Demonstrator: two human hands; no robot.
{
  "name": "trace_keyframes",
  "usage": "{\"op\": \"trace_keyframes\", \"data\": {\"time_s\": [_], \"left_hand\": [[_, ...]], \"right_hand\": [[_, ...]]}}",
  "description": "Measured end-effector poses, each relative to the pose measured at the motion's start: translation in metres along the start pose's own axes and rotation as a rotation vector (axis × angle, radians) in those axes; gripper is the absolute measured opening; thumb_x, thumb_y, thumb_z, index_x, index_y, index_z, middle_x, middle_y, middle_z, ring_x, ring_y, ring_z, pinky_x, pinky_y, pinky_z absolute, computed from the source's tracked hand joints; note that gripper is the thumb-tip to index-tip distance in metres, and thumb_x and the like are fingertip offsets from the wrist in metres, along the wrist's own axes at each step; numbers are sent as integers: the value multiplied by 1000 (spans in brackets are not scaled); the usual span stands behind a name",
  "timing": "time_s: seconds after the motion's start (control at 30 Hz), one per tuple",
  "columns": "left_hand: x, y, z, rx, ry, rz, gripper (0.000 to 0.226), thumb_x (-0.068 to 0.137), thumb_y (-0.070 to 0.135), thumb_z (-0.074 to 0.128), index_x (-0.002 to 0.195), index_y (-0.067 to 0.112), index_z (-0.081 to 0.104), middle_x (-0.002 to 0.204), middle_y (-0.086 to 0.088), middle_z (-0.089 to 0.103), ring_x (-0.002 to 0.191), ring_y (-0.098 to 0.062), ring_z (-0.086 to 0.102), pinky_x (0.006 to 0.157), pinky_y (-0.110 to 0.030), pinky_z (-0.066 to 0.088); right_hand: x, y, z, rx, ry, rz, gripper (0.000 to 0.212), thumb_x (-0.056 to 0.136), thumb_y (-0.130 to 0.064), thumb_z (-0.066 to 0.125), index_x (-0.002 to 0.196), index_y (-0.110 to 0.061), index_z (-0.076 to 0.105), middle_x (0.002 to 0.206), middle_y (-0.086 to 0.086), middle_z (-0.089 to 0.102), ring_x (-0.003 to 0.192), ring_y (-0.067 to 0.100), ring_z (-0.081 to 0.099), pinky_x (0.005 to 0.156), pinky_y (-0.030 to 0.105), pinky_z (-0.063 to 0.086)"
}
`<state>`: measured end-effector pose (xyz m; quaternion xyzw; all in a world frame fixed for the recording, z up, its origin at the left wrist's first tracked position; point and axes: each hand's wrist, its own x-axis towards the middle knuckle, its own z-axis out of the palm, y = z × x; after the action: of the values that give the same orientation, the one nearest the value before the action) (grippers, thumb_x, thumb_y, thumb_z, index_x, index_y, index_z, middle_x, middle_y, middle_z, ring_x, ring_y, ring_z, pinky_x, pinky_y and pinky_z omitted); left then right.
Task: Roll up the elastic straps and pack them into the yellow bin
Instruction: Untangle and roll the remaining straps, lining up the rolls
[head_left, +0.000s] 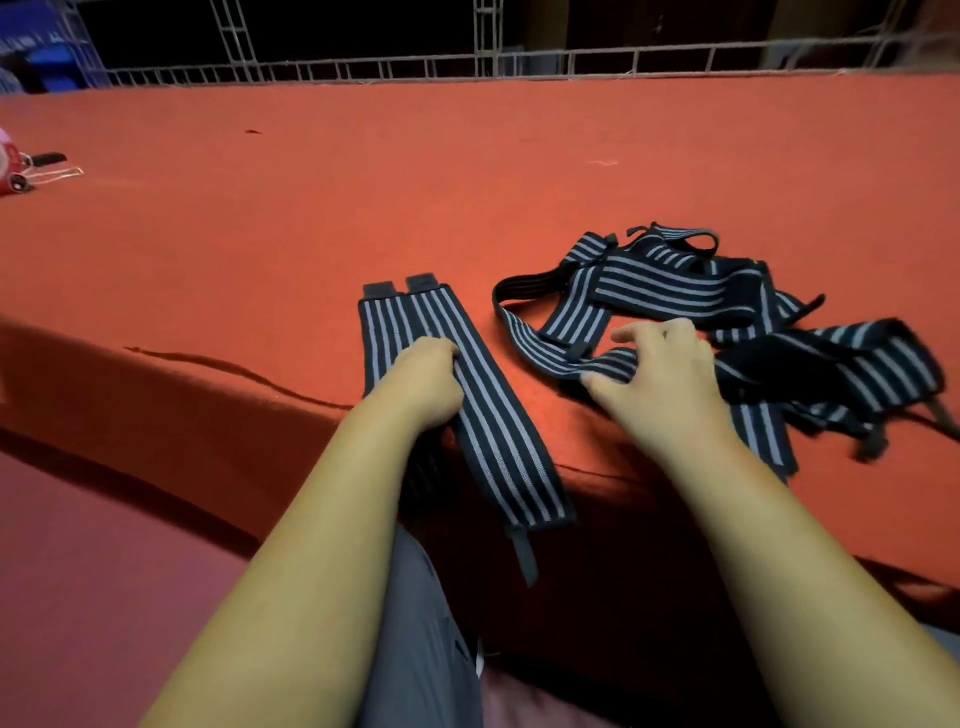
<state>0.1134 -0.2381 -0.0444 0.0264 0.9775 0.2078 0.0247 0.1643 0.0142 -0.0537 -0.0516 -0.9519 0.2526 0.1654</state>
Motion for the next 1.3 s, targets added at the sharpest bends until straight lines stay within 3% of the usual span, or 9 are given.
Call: {"op": "trace_keyframes", "data": {"time_s": [0.1,0.37,0.6,0.7,0.77,0.87,1.03,1.13,1.3], "left_hand": [[-8,22,5,-125,56,91,60,99,4,51,158,16,51,162,-5,47,141,-26,55,112,-38,47],[-6,71,42,-112,72,517,62,90,10,79,149,16,58,153,-1,56,145,-18,49,126,-29,32],[-10,93,46,-178,439,450,39,87,13,82,100,23,47,113,6,44,108,-17,44,89,-36,45],[-11,94,49,-93,240,484,27,87,35,84,93,31,58,102,13,54,105,-17,54,91,-44,53],[-15,92,58,-68,137,492,36,86,44,84,113,31,63,117,12,58,116,-18,54,98,-45,53],[-14,94,64,-69,238,525,35,94,30,75,128,31,66,125,12,60,114,-20,50,98,-46,51],[-16,86,45,-337,176,620,18,93,17,76,103,31,78,104,18,71,109,-14,53,102,-37,44],[-31,81,33,-593,-50,614,26,94,17,81,116,31,80,118,18,77,123,-5,64,113,-30,46],[-47,89,27,-955,-221,583,38,94,5,74,124,26,78,121,3,79,116,-18,73,106,-37,56]], "right_hand": [[-8,11,7,-103,-178,81,69,89,-59,77,147,-27,57,140,8,52,134,37,43,117,46,36],[-6,25,-2,211,-52,180,22,94,-27,64,115,-33,66,116,3,70,111,27,63,96,39,48],[-5,33,-11,344,-17,205,5,97,-33,61,99,-32,65,85,-7,70,80,11,61,66,27,40],[-3,31,-11,406,10,213,8,99,-34,61,96,-30,67,83,-6,70,80,11,61,69,32,40],[-2,29,-11,445,51,210,11,99,-32,61,93,-26,69,84,-7,71,84,8,63,73,33,40],[-7,24,-12,550,156,180,17,98,-26,58,86,-20,69,79,-3,71,77,8,62,72,32,47],[-10,17,-30,672,215,136,44,104,-35,61,72,-9,49,61,-8,47,59,6,42,56,26,36],[-7,21,-38,799,174,174,55,107,-54,57,87,-4,61,75,-4,61,67,7,53,63,22,42],[-11,25,-41,887,-15,31,30,105,-48,53,118,-40,79,126,-8,74,116,10,71,102,37,56]]}}
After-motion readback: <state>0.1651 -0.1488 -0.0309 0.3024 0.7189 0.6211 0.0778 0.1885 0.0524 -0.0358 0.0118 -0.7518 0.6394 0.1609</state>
